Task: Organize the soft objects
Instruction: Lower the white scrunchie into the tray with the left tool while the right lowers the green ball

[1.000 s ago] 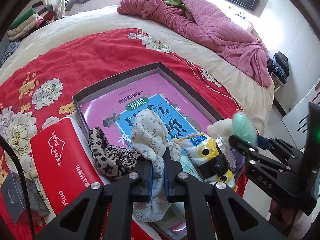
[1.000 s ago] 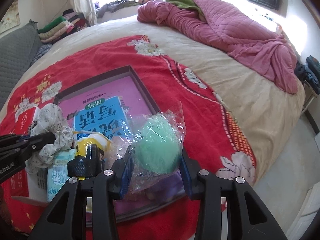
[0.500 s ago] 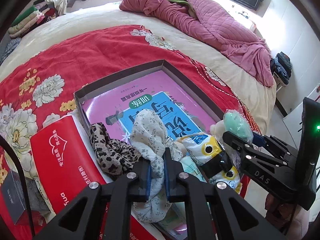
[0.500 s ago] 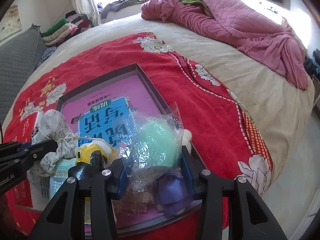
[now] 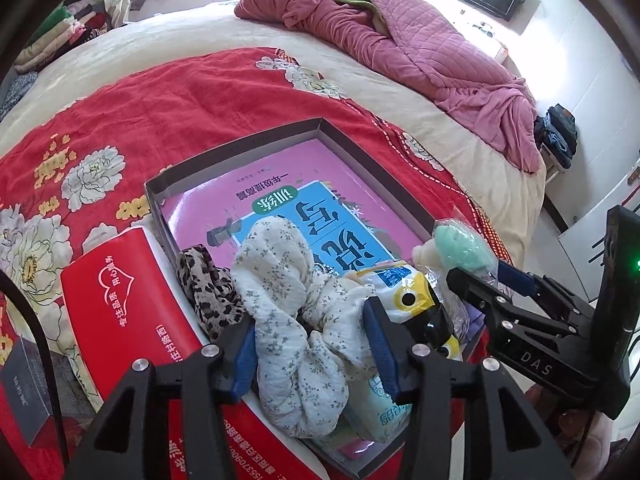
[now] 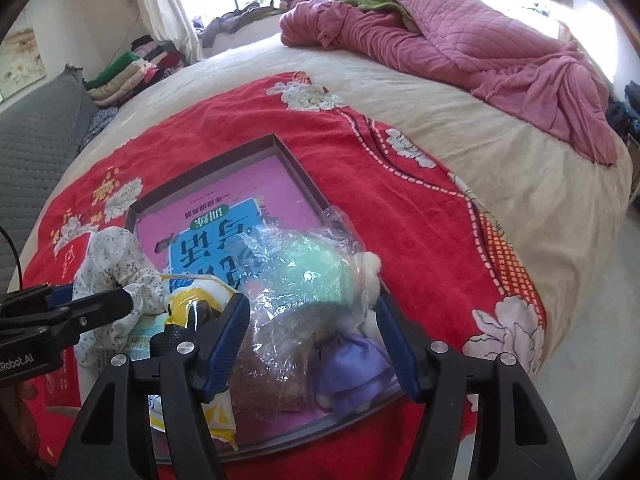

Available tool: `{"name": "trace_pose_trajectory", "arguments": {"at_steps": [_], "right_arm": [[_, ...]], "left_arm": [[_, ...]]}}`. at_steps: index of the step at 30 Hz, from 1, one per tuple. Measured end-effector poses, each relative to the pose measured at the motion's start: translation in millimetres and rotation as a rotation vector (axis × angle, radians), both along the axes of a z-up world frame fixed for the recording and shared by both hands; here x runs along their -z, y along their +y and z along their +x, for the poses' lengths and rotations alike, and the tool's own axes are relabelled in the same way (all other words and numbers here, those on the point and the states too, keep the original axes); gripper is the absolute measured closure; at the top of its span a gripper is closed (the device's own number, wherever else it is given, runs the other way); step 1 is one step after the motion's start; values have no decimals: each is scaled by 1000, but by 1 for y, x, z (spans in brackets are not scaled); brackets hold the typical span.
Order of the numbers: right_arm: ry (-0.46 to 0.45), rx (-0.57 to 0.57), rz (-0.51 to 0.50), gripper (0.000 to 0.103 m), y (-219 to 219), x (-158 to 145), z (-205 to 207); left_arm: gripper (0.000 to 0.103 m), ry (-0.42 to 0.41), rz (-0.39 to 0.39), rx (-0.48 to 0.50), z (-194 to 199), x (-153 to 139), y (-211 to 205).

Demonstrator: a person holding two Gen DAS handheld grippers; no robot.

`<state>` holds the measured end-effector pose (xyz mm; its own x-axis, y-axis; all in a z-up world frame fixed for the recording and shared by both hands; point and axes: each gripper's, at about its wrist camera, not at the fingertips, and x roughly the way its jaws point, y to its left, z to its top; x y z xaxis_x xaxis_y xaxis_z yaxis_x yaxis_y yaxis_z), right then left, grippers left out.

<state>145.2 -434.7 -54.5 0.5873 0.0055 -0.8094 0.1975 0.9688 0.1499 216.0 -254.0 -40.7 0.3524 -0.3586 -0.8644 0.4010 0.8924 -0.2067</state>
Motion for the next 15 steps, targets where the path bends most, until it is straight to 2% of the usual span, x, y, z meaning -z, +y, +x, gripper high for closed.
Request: {"name": "trace_pose_trajectory", "arguments": {"at_steps": [2,3,12,15], "right_arm": [[-9,3,2,35,-1,-4,-3],[-10,7,0,34,-2,-6,-4],[-35,26,-44,32,-2,-25,-24],[-43,31,-59,32,0,-31,-28]], "left_arm": [[43,-15,8,7,-2,-3,-1],[41,-24,10,11,-4,-5,-2],[38,-50,22,7,-13,-15,0],[28,-69,36,9,-18,-21,2]]}}
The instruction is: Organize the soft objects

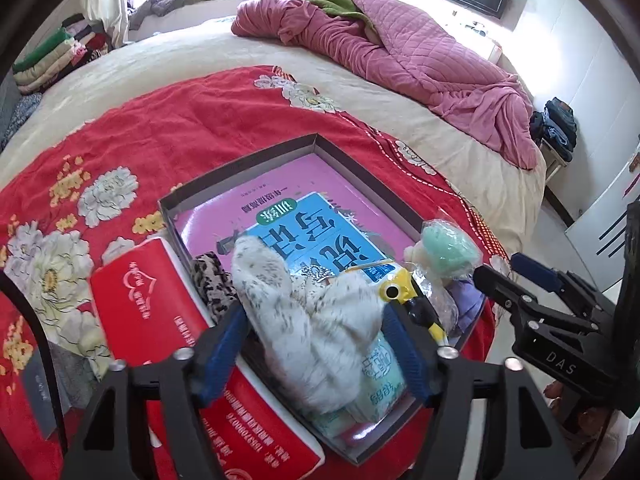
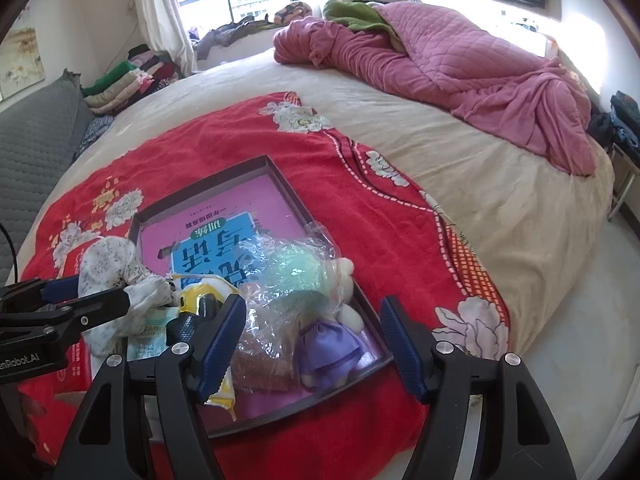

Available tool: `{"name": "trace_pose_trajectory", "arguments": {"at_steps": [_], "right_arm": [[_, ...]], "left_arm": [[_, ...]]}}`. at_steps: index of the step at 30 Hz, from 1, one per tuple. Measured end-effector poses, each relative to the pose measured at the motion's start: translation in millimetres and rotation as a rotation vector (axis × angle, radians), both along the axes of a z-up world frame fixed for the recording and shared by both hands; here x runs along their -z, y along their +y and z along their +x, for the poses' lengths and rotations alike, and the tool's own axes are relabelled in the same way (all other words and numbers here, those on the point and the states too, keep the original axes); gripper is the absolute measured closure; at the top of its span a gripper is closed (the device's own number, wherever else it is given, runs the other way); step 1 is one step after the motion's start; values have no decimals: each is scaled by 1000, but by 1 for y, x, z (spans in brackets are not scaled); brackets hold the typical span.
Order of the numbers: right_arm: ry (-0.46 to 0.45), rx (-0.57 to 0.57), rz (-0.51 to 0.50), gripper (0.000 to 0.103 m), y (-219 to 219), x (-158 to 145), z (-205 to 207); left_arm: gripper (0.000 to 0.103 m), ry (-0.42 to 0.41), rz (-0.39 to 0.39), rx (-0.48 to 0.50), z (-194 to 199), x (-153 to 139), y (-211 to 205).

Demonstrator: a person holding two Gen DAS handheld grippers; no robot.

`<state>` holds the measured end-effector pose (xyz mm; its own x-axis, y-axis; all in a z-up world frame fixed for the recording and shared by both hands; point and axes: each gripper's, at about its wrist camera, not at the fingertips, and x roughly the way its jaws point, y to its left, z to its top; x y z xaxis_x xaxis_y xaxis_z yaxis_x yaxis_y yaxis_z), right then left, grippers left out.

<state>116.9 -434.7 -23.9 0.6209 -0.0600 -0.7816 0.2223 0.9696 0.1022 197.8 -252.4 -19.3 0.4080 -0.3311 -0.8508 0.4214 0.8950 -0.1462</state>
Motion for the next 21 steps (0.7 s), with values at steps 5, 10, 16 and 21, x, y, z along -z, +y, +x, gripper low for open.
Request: {"name": "trace_pose_trajectory", "arguments": {"at_steps": [5,10,16,21], "right_arm": [[-11,8,-13,32,3,-8,-5],[-18,13,-25,32,7,-14,-9],[-25,19,-32,28,11,-17,-12],[-29,17,-27,28,11,-17,-12]], "left_arm": [[27,-20,-11,-8,-7,-11,7],[23,-35,6,-23,-13,-18,12],[20,-55,24,-36,-20,-23,17],[20,-59,34,-44,-24,-24,19]]}}
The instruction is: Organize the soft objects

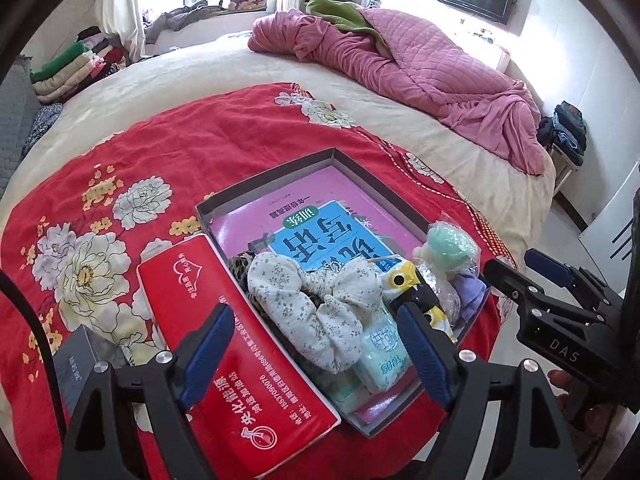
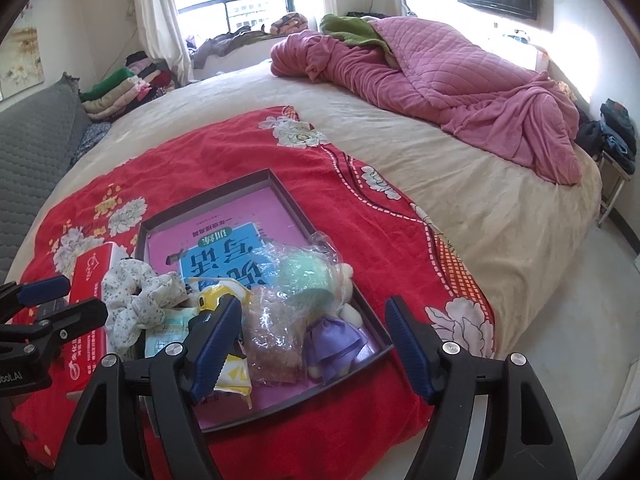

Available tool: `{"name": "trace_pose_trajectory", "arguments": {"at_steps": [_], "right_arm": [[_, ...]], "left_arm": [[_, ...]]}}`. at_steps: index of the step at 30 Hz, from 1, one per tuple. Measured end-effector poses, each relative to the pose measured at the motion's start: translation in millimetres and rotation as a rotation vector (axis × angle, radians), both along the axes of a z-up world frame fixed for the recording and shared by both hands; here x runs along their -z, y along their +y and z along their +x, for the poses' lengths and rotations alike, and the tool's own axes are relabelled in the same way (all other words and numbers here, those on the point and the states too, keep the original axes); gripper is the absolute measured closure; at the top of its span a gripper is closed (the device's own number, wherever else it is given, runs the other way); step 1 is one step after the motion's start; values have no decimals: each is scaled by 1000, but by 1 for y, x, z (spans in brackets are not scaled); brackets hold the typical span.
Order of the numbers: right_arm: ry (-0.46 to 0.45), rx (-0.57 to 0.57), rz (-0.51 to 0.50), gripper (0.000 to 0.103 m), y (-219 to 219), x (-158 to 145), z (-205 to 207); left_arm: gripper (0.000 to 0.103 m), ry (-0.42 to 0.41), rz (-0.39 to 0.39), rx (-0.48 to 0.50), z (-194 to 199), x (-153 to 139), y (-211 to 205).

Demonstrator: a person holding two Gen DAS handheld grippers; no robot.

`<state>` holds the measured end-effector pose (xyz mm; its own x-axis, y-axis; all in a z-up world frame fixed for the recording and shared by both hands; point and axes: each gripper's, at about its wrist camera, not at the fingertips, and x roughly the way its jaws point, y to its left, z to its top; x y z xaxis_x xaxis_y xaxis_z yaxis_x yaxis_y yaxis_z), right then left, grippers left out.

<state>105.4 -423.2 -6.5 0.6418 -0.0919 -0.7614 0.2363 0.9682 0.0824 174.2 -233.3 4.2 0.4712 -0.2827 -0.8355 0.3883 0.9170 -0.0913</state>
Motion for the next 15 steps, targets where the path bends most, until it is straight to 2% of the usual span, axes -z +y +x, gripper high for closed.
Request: {"name": "trace_pose_trajectory", "arguments": {"at_steps": [7,11,15], "right_arm": [[-16,32,48,27,-5,1,-2],[-21,45,24,26,-3,-2,-7],[-18,40,42,26,5,-3,-15]], "left_arm": [[20,-1,20,-32,-1,3,3],[20,3,23,-33,-5,5,2],[20,-6,26,-40,-11,6,3]]}}
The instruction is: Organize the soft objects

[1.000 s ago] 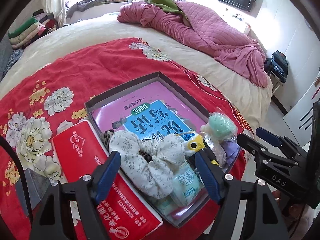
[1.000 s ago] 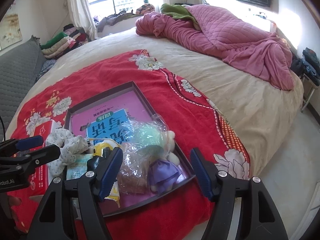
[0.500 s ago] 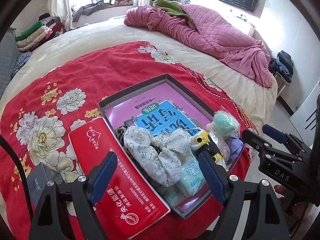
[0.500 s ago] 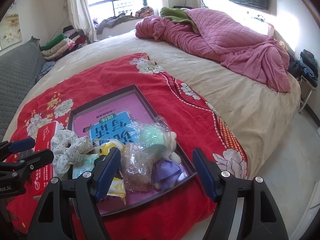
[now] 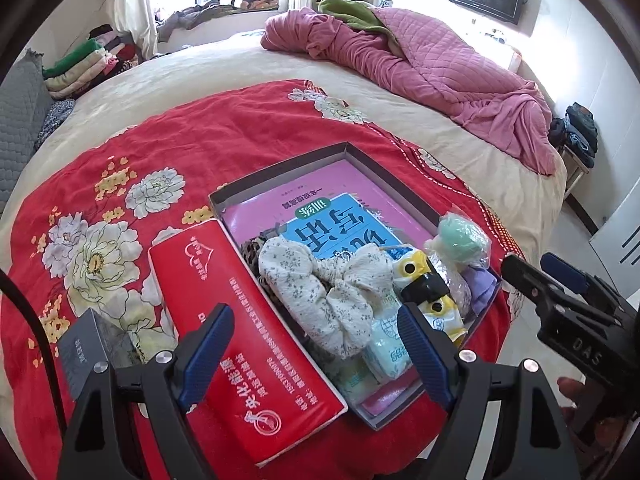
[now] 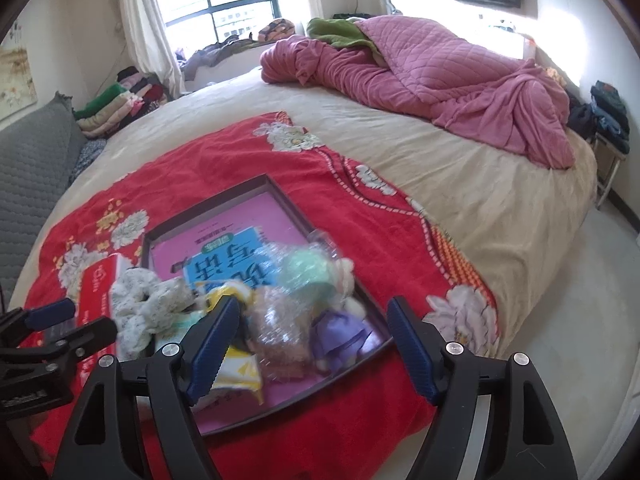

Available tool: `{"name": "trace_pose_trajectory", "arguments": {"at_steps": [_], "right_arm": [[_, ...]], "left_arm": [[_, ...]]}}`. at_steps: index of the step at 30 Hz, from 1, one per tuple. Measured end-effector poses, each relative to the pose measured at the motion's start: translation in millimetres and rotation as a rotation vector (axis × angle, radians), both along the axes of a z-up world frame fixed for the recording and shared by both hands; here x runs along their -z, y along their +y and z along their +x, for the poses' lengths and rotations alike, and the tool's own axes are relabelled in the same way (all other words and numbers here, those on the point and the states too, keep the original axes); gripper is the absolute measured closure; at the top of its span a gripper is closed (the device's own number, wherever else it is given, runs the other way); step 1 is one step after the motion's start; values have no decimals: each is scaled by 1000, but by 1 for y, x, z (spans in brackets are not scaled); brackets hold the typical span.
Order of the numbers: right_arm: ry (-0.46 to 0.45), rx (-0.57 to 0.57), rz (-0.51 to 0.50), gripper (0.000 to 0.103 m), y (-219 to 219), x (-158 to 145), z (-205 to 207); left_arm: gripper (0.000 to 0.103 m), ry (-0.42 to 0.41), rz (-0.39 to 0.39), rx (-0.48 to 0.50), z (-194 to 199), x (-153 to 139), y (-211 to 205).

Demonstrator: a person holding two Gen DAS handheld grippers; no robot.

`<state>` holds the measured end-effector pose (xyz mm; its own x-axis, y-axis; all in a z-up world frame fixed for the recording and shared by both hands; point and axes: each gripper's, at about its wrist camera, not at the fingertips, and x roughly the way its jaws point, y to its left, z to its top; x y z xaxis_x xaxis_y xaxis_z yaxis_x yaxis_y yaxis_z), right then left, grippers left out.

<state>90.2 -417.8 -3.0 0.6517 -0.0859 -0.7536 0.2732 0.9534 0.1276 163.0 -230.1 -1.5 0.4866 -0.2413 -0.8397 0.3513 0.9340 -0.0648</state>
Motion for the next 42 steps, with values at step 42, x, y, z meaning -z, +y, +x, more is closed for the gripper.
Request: {"name": "trace_pose_trajectory", "arguments": {"at_steps": [42], "right_arm": [[-71,13,-83,25,107,-50,-126]], "left_arm": [[20,-15,3,-88,-119,-22,76]]}}
